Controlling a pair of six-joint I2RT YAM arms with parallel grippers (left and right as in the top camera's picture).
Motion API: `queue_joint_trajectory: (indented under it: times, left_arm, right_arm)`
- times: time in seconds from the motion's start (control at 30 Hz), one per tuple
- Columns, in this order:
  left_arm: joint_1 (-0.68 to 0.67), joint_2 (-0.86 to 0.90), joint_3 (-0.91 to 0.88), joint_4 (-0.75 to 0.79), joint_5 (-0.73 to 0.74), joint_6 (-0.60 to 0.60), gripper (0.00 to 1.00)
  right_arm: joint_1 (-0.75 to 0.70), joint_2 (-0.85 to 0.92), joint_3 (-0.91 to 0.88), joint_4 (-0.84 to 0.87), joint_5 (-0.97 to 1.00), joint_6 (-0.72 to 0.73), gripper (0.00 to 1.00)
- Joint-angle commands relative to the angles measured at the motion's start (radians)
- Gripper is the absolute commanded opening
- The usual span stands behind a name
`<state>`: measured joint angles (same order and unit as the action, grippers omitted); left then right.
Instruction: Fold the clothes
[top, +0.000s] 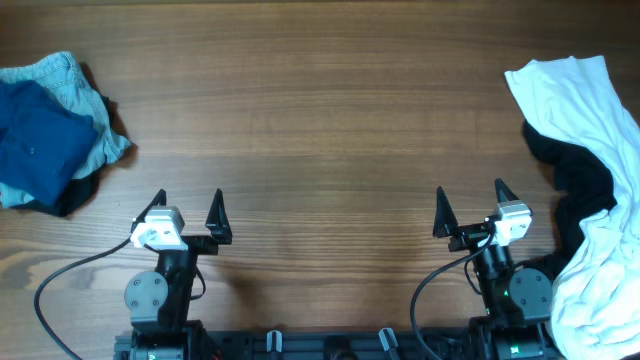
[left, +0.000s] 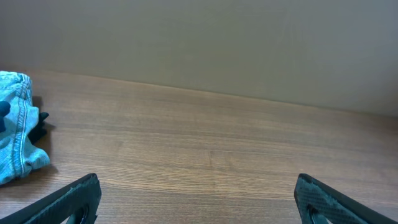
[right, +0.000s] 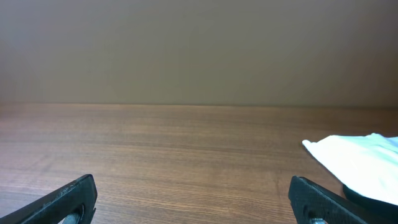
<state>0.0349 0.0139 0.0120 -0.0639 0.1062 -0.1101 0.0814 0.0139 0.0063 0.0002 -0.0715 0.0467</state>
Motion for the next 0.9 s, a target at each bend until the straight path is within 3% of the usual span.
queue_joint_trajectory:
  times: [0.0, 0.17, 0.3, 0.43, 0.67, 0.87]
  left_arm:
    - [0.006, -0.003, -0.006, 0.000, 0.016, -0.002, 1.00]
    - [0.006, -0.003, -0.006, 0.000, 0.016, -0.002, 1.00]
    - [0.006, -0.003, -0.006, 0.000, 0.016, -0.002, 1.00]
    - [0.006, -0.003, -0.006, 0.000, 0.016, -0.059, 1.00]
    - [0.006, 0.071, 0.095, -0.079, 0.016, -0.059, 1.00]
    - [0.006, 0.389, 0.391, -0.287, 0.016, -0.059, 1.00]
  right_arm:
    - [-0.004, 0.002, -0.001, 0.003, -0.012, -0.014, 1.00]
    - [-0.004, 0.004, -0.001, 0.002, -0.013, -0.008, 1.00]
    - [-0.004, 0.009, -0.001, 0.002, -0.013, 0.138, 1.00]
    - [-0.004, 0.069, 0.021, -0.038, -0.019, 0.162, 1.00]
    - [-0.004, 0.311, 0.288, -0.316, 0.102, 0.140, 1.00]
    - [-0.004, 0.587, 0.585, -0.535, 0.021, 0.162, 1.00]
